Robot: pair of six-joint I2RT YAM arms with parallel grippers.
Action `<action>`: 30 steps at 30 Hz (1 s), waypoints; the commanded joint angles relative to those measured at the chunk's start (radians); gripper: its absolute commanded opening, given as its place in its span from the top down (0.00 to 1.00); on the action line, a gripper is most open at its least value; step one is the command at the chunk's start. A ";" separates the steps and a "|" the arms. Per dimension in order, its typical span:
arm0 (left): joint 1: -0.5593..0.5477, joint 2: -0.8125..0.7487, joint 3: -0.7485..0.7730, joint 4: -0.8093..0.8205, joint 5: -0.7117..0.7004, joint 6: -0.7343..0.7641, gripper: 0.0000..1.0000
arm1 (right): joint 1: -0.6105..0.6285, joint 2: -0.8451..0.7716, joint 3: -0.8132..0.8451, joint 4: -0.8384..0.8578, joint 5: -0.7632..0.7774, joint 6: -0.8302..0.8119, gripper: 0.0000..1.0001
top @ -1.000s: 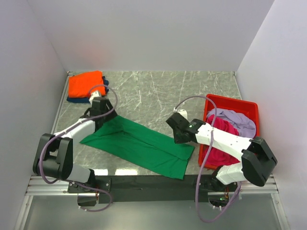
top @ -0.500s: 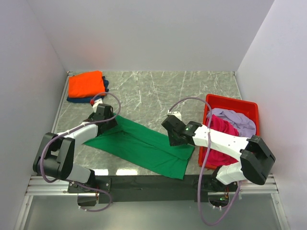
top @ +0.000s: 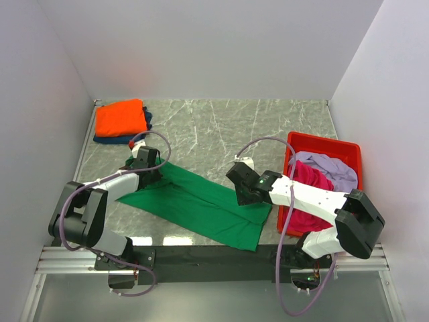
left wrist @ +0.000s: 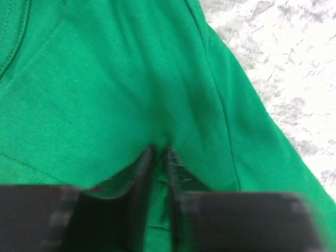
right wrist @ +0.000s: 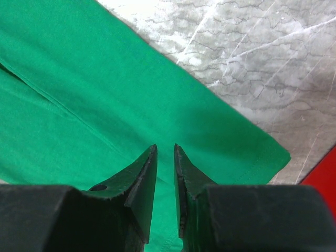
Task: Fold and stack the t-shirts
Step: Fold the tshirt
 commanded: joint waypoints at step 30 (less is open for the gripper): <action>-0.185 -0.330 -0.104 -0.207 -0.122 -0.133 0.79 | 0.005 0.127 -0.004 0.107 -0.021 -0.015 0.73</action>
